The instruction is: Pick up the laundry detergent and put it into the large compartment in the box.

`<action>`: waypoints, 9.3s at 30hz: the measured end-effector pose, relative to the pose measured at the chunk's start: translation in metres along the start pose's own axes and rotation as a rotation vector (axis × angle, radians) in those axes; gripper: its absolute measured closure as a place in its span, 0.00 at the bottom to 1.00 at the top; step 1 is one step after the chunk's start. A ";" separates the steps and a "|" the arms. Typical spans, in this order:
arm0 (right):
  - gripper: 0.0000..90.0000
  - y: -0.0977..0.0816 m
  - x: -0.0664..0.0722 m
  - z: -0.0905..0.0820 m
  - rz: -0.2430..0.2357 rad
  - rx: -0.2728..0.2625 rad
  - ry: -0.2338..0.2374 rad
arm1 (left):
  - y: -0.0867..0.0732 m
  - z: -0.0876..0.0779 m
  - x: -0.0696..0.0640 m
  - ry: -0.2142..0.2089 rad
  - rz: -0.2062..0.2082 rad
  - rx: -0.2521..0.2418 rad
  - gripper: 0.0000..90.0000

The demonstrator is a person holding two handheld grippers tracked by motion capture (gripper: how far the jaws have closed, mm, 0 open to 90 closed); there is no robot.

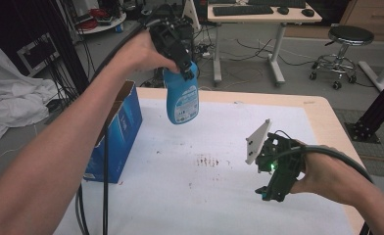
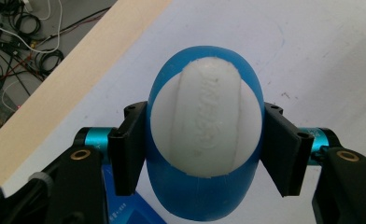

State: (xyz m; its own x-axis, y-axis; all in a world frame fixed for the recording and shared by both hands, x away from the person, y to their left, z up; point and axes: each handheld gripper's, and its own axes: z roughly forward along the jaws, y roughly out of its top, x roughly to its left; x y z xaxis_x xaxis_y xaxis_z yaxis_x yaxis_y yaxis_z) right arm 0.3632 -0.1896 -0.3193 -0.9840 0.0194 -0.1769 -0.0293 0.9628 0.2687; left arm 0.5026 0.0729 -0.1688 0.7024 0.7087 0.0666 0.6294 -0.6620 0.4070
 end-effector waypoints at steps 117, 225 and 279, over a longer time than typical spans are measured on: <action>0.14 0.005 0.002 0.024 -0.003 0.033 0.032 | -0.220 0.018 0.070 0.015 -0.057 0.139 0.42; 0.14 0.007 0.002 0.024 0.016 0.035 0.044 | -0.089 -0.049 -0.033 0.035 0.317 0.028 0.17; 0.14 -0.001 -0.002 0.020 0.060 0.032 0.020 | -0.105 0.110 -0.108 -0.106 0.484 0.174 0.17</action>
State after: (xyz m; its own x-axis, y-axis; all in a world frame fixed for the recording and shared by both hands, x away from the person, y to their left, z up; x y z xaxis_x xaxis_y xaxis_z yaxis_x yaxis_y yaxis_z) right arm 0.3683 -0.1848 -0.3382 -0.9872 0.0722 -0.1423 0.0350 0.9681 0.2483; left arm 0.3974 0.0388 -0.3189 0.9507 0.2889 0.1130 0.2639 -0.9447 0.1949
